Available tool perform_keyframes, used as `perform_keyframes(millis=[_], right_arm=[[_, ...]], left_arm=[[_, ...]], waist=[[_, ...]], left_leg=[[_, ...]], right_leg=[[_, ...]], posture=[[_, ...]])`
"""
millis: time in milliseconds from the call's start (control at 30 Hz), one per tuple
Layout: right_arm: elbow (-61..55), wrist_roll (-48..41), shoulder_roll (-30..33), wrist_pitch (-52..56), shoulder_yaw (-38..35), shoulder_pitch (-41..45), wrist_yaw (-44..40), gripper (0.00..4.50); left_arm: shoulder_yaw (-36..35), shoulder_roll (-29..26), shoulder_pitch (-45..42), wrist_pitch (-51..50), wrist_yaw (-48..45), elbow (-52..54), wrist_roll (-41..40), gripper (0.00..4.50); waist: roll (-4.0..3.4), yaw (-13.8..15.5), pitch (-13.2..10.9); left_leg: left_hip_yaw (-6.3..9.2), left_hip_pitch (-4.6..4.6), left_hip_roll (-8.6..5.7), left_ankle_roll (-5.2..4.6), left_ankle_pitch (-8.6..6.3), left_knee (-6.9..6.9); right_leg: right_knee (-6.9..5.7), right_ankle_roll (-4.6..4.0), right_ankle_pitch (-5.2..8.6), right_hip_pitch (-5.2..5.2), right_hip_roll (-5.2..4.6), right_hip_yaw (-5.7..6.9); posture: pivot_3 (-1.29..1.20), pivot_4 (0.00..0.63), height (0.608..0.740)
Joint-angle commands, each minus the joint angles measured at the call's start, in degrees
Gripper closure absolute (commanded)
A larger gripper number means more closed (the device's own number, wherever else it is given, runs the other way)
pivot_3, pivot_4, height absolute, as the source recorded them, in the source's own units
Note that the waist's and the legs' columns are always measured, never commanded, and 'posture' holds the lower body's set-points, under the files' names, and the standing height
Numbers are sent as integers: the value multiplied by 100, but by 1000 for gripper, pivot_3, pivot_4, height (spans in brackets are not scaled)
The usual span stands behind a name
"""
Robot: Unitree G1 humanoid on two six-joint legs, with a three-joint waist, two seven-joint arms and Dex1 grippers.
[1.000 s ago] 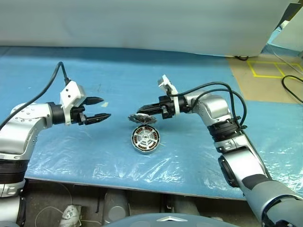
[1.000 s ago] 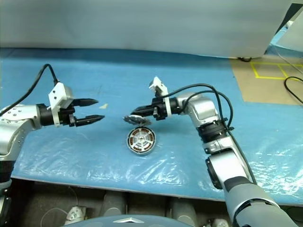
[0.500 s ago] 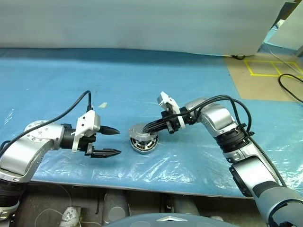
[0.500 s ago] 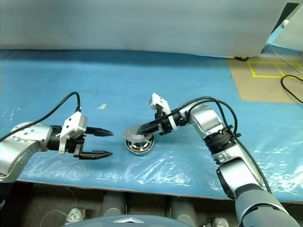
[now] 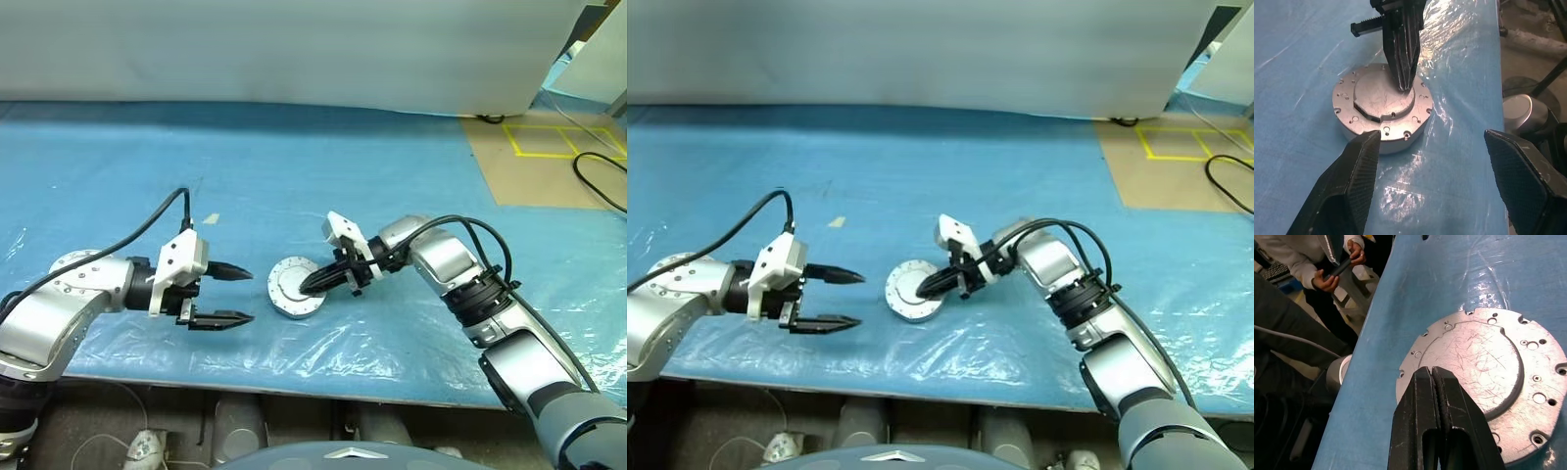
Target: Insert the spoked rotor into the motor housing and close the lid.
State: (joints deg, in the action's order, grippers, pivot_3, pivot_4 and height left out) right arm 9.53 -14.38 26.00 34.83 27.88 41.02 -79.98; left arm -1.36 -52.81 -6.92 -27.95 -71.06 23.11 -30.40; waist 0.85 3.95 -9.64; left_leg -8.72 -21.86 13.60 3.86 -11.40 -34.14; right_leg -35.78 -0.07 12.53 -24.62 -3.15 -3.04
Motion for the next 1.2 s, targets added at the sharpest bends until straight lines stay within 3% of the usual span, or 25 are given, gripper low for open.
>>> perform_keyframes(millis=[33,300,467,567,867,933,1200], right_arm=[[-62,143,34,-3,210,-152,-26,4483],[-450,-735,-140,507,-782,232,47,4483],[-1063,-806,131,486,-828,65,7,4483],[-1214,-765,133,339,-888,-48,203,3908],[-1402,-716,188,316,-704,-222,389,1008],[-1467,-698,195,318,-666,-281,425,1008],[-1142,409,106,-1485,-322,-710,1047,1008]], left_arm=[[32,33,-84,33,48,118,-26,930],[158,233,-94,199,168,160,26,930],[141,231,-62,238,228,131,74,930],[98,258,-37,219,332,152,62,930],[-102,309,317,121,753,495,-52,930],[-145,299,387,95,820,564,-87,930],[-243,250,633,20,995,778,-90,930]], waist=[[0,0,0],[-2,0,-1],[-2,5,-1],[-2,8,-1],[-2,-2,-1],[-2,-1,-1],[-2,-4,-1]], left_leg=[[0,7,0,0,0,0],[-1,13,0,0,0,-1],[-1,10,0,0,0,4],[-1,7,0,0,0,7],[-1,10,0,0,0,6],[-1,10,0,0,0,7],[-1,10,0,0,0,6]], right_leg=[[0,0,0,7,-1,0],[1,-1,1,13,0,-2],[7,-1,1,13,1,0],[10,-1,2,12,0,2],[8,-1,2,12,0,-1],[9,-1,2,12,1,0],[8,0,2,10,0,-1]], posture=[[0,150,740],[0,150,740],[0,150,740],[0,150,740],[0,150,740],[0,150,740],[0,150,740]])
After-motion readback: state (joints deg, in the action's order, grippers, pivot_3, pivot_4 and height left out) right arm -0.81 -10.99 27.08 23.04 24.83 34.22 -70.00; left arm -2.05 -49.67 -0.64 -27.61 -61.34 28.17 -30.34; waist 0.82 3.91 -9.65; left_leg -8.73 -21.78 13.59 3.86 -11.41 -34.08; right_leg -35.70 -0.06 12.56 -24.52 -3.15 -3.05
